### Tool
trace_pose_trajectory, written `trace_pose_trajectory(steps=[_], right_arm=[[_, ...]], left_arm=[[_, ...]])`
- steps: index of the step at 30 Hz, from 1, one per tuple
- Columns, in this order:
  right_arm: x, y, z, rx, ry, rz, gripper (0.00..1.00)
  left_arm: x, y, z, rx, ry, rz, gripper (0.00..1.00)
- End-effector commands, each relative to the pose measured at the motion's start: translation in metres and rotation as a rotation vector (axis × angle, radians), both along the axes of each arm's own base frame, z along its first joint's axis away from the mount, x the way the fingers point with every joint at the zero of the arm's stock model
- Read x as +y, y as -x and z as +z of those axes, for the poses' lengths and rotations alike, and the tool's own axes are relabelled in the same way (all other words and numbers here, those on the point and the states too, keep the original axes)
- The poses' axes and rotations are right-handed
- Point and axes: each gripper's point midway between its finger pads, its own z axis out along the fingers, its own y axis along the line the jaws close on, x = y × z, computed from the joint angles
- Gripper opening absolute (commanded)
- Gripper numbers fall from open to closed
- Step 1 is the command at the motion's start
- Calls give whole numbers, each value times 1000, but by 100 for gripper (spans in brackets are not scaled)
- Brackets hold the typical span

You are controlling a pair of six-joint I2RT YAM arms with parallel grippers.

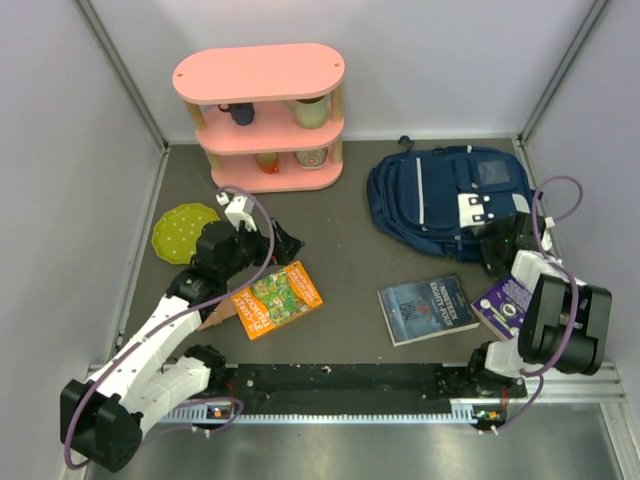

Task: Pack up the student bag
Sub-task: Pick up the student bag at the corner of the board.

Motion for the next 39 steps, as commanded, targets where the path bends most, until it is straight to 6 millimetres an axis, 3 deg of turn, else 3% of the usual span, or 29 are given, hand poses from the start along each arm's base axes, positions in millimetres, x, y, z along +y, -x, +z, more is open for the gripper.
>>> trace_pose_trajectory(steps=[1, 6, 10, 14, 16, 17, 19, 20, 22, 23, 25, 26, 28, 29, 31, 32, 34, 39], right_arm=[[4, -19, -6, -55, -52, 45, 75], [16, -18, -5, -140, -55, 121, 44], [34, -18, 22, -244, -86, 211, 0], [60, -18, 68, -354, -200, 274, 0], [71, -13, 86, -361, -225, 294, 0], [73, -13, 109, -408, -213, 287, 0], [87, -7, 122, -409, -236, 282, 0], [89, -2, 135, -434, -245, 246, 0], [103, 5, 144, -442, -261, 244, 0], [106, 8, 144, -437, -277, 220, 0], [116, 14, 152, -454, -307, 217, 0], [117, 15, 151, -445, -313, 206, 0], [124, 19, 156, -458, -326, 210, 0], [125, 19, 157, -462, -330, 190, 0], [125, 21, 161, -468, -330, 165, 0], [133, 24, 162, -466, -341, 183, 0], [135, 25, 167, -473, -345, 172, 0], [142, 26, 174, -474, -367, 165, 0]], left_arm=[[-24, 17, 8, 12, 99, -142, 99], [-22, 29, 7, 8, 116, -146, 99], [-30, 34, 13, -17, 84, -173, 98], [-52, 33, 10, -24, -7, -197, 97], [-70, 38, 15, -49, -33, -224, 97], [-83, 40, 11, -52, -49, -239, 97], [-98, 39, 16, -70, -47, -251, 96], [-113, 46, 7, -53, -65, -287, 96], [-135, 45, 23, -104, -24, -314, 96], [-154, 54, 14, -91, -33, -362, 96], [-176, 59, 22, -104, 10, -394, 96], [-191, 65, 10, -85, 0, -417, 95], [-209, 64, 18, -108, 46, -393, 94], [-223, 72, 6, -90, 40, -416, 93], [-238, 71, 12, -108, 80, -387, 90], [-248, 77, 4, -107, 75, -395, 90], [-258, 75, 6, -119, 99, -376, 89], [-271, 72, -11, -128, 96, -309, 85]])
